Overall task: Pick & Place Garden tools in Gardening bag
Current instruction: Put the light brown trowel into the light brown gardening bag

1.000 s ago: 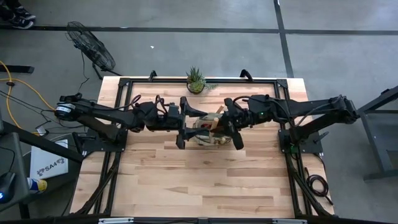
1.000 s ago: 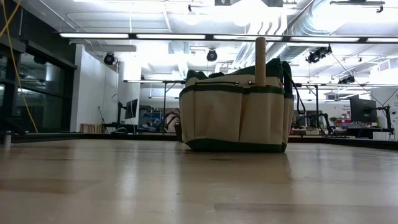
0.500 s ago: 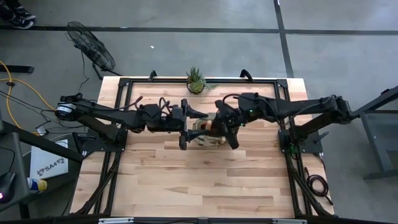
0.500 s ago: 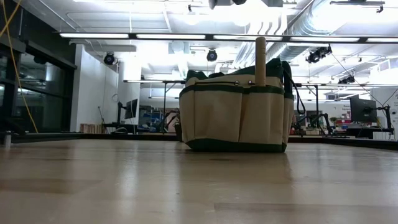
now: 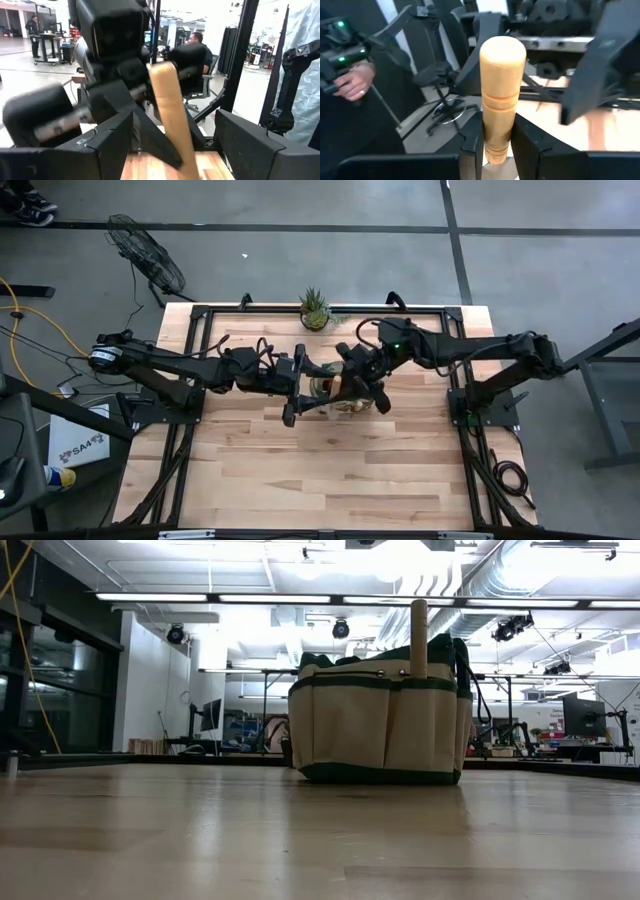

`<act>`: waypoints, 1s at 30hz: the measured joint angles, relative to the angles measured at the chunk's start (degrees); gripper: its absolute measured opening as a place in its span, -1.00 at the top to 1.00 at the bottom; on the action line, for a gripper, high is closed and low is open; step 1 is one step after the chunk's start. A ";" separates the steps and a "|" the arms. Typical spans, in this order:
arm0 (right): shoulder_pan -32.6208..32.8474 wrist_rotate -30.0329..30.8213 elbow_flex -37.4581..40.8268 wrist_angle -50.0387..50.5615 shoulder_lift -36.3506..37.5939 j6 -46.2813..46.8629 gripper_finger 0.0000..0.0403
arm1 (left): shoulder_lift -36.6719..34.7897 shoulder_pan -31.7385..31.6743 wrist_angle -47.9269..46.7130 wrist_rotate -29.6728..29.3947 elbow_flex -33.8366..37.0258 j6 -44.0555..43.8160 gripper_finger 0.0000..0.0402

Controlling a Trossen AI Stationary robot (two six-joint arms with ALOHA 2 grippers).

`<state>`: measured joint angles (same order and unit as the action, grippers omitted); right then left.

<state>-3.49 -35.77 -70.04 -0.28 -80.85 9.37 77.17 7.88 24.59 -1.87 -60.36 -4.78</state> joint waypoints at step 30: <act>0.50 -6.06 0.02 -11.92 -5.93 3.11 0.69 | -0.02 0.02 0.79 9.90 -0.02 -4.59 -0.35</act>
<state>-2.99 -41.83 -70.02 -12.20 -86.78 12.47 77.14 7.90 25.38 8.03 -60.38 -9.37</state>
